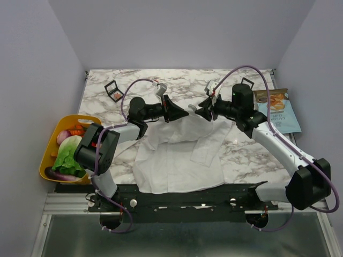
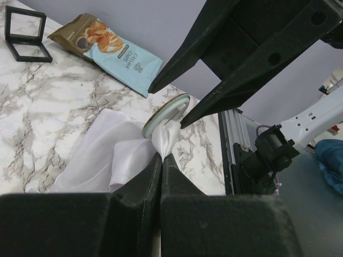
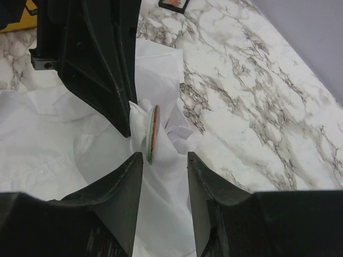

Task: Remove the brooch from the garment
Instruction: Remove the brooch from the clothes.

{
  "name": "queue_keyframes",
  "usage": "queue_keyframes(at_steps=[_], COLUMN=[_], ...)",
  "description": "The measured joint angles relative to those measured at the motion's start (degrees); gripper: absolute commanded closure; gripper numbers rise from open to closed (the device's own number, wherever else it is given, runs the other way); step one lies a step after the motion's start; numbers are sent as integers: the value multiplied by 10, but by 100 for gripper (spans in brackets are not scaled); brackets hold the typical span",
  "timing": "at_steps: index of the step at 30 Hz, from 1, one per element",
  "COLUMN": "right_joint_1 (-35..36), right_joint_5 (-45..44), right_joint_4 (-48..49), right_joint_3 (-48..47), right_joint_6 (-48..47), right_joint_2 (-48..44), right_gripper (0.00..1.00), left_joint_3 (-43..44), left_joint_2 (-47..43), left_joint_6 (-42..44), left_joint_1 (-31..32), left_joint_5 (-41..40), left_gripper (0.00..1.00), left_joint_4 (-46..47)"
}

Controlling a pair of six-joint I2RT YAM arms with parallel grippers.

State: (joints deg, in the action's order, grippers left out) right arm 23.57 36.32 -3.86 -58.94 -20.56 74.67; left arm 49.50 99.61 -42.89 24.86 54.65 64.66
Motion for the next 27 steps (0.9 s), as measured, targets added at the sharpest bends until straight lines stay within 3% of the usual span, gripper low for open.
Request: queue_keyframes(at_steps=[10, 16, 27], right_joint_1=[4, 4, 11], right_joint_5=[-22, -24, -15], right_joint_4=[13, 15, 16], right_joint_3=[0, 0, 0], right_joint_6=[8, 11, 10], right_joint_2=[7, 7, 17], right_gripper=[62, 73, 68], left_joint_3=[0, 0, 0], left_joint_2=[5, 11, 18], left_joint_6=[-7, -9, -15], left_joint_1=[0, 0, 0], left_joint_5=[0, 0, 0], left_gripper=[92, 92, 92], left_joint_4=[13, 17, 22])
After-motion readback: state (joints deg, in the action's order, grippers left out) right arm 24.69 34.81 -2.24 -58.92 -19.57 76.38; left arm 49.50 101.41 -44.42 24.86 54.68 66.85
